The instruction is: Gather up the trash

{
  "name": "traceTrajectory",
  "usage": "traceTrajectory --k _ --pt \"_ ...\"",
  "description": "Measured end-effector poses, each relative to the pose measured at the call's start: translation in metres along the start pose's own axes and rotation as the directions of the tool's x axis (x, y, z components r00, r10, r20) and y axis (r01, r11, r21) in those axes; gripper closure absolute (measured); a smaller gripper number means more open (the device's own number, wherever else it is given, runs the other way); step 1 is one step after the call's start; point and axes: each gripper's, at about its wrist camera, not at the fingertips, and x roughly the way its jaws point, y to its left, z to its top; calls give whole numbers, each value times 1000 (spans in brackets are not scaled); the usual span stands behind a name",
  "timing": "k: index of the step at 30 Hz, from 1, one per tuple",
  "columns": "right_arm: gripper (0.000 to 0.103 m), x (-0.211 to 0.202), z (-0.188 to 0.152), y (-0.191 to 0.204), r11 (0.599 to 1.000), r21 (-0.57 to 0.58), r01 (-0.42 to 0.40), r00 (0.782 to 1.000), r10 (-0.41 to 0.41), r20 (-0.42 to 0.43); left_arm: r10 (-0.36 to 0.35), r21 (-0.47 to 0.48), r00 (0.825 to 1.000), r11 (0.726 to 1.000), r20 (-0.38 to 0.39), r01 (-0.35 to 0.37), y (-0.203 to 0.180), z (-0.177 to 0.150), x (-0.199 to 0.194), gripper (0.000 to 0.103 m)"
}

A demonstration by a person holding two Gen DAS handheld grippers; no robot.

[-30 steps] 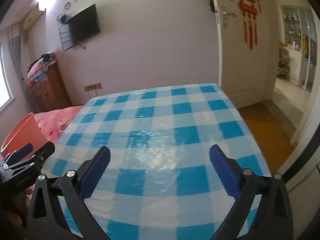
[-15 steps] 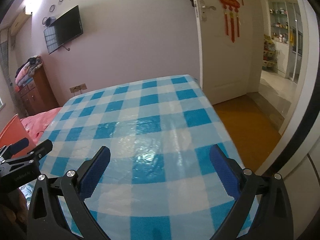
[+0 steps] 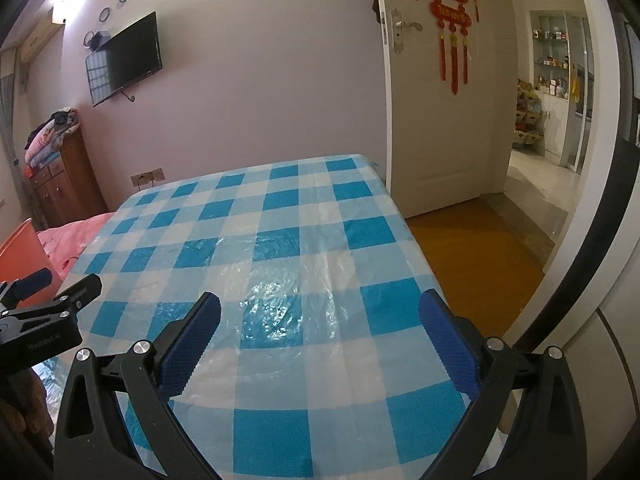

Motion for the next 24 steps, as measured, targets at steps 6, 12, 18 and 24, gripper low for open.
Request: traceTrajectory --k 6,12,18,24 --pt "5 -13 1 6 1000 -17 -4 1000 5 25 6 -1 1000 1000 21 -6 1 -2 -10 4" --pt "5 -21 1 11 1000 -26 -12 999 13 33 8 -1 999 1000 39 -8 2 -3 -19 4" --pt "5 -25 0 17 999 -37 -20 999 21 38 12 -7 999 1000 49 -12 5 -4 -24 4" --pt "5 -22 -1 21 999 -41 -28 999 30 31 13 -13 999 1000 41 -13 7 -6 -22 4"
